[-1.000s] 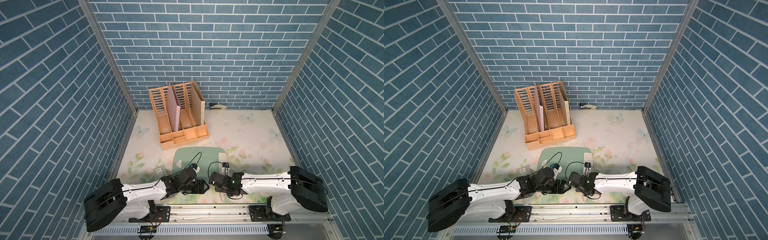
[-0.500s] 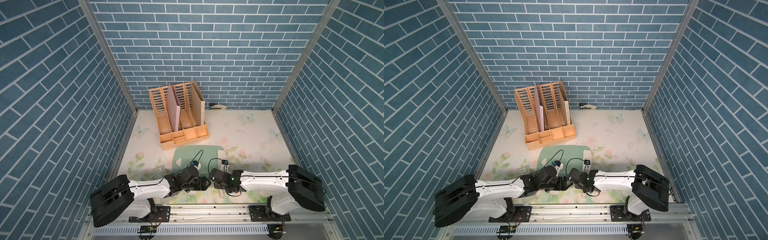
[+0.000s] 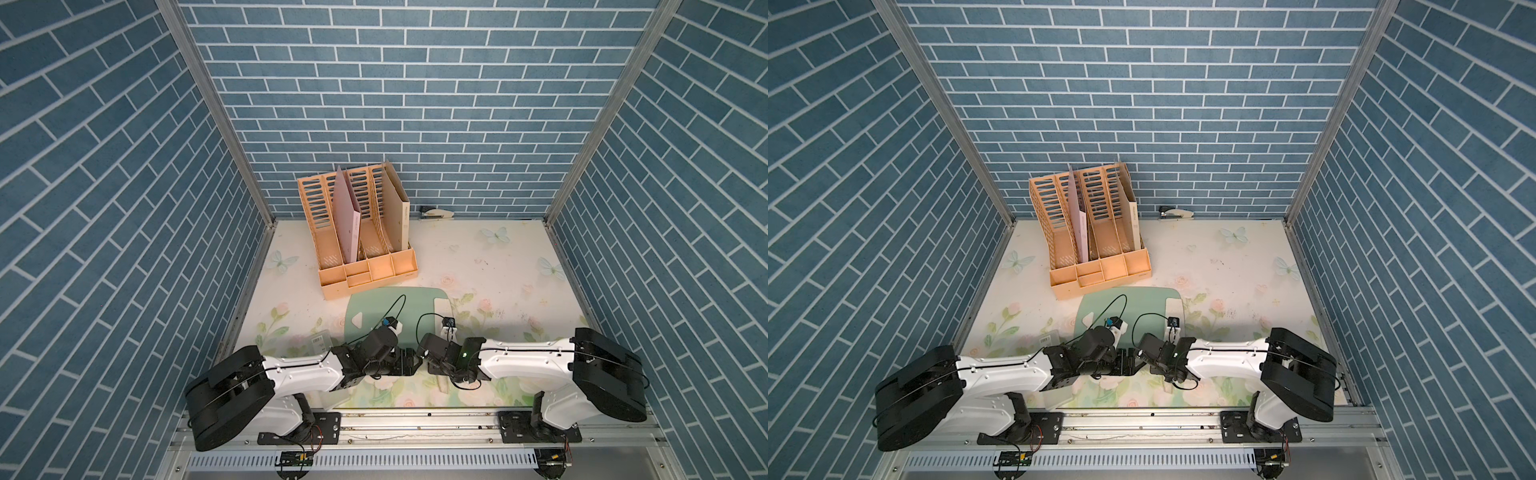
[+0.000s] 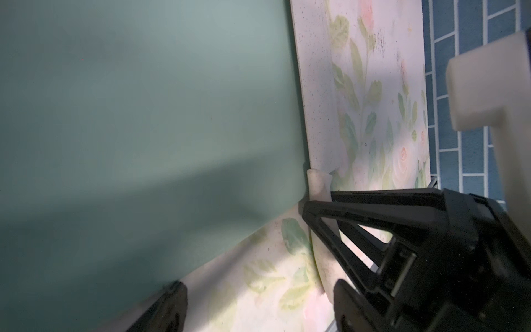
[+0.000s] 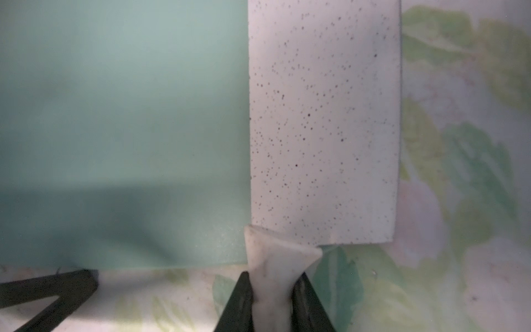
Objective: Align the knife with the edge of the cutting board
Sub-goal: Adjust the work surface at the center of the board, then place the knife at the edge of the cutting board.
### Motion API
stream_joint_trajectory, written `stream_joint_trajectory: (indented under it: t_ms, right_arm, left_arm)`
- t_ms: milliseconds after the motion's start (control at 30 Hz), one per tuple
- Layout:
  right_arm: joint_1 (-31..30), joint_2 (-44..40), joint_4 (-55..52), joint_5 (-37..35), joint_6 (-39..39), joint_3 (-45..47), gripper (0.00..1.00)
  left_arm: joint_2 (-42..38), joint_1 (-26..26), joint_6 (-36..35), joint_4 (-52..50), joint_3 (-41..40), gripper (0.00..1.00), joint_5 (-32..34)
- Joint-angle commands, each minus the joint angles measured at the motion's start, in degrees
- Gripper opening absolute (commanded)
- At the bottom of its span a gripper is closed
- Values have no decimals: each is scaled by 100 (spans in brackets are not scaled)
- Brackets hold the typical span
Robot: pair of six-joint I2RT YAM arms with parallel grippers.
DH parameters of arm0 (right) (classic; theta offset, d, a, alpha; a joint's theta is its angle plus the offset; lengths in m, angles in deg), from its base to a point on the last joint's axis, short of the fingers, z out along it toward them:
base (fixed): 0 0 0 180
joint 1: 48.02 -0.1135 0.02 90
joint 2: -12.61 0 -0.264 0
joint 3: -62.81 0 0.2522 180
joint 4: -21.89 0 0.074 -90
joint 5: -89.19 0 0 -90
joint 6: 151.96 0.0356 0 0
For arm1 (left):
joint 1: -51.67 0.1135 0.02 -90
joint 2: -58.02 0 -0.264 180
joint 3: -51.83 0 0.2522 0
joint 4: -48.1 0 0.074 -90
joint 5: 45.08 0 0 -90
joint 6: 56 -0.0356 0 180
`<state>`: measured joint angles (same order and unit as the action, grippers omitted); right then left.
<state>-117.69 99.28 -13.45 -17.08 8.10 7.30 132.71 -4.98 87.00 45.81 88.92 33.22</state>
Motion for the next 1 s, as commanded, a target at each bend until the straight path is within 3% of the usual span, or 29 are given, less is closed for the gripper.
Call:
stream_joint_trajectory:
  t_ms: [0, 100, 367, 633, 967]
  right_arm:
    - [15, 33, -362, 2, -129, -82, 0]
    - [16, 108, -512, -28, -158, -230, 0]
    - [15, 457, -679, 36, -264, -582, 0]
    - [23, 684, -955, 22, -289, -878, 0]
    - [231, 717, -961, 91, -304, -854, 0]
  left_arm:
    - [-333, 89, -242, -541, 131, 89, 363]
    - [-698, 106, -304, -895, 213, 95, 479]
    - [-1520, 374, -522, -1953, 412, 97, 833]
    - [-2152, 782, -1292, -3851, 1229, 100, 1660]
    - [-2269, 839, -1278, -4455, 1812, 100, 1939]
